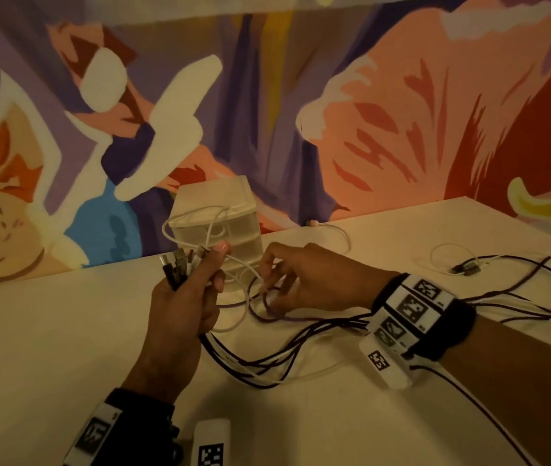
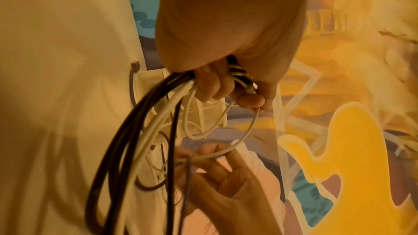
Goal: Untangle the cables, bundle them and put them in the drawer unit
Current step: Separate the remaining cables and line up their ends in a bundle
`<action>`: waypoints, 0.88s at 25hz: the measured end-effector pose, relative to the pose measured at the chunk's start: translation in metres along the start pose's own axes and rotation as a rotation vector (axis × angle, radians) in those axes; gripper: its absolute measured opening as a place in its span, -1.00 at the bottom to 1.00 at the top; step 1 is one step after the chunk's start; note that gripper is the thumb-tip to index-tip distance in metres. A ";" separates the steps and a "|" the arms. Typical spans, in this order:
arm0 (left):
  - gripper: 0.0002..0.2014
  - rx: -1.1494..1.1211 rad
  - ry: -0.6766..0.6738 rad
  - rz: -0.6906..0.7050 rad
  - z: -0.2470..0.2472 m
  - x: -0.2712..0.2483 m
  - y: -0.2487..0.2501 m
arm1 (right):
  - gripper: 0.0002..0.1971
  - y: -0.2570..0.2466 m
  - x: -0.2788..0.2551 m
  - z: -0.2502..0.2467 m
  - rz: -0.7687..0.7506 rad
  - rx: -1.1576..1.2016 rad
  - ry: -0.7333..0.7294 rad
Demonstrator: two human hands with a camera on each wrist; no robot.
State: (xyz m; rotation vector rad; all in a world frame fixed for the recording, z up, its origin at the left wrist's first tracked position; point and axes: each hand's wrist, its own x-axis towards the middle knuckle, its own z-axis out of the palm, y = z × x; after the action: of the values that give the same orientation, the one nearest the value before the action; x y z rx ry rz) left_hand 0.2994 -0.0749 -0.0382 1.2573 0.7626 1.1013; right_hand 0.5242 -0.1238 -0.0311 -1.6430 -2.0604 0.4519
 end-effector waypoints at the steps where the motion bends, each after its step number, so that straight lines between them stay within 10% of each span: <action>1: -0.46 -0.031 0.012 0.004 -0.002 0.001 0.003 | -0.72 0.002 0.003 -0.003 -0.021 -0.047 0.011; 11: -0.52 -0.155 0.125 0.012 -0.023 0.012 0.004 | -0.94 -0.003 0.004 -0.050 0.057 0.108 0.455; 17: -0.78 -0.190 0.277 0.055 -0.037 0.021 0.003 | -0.77 -0.013 -0.015 -0.058 0.184 0.013 -0.216; 22: -0.50 -0.029 0.155 0.004 -0.047 0.018 -0.003 | -0.67 0.012 -0.055 -0.060 0.214 0.380 0.132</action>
State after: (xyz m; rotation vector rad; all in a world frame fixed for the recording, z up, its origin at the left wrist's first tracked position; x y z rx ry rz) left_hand 0.2625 -0.0412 -0.0481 1.1592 0.8581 1.2194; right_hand 0.5767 -0.1759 0.0046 -1.6135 -1.5932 0.7359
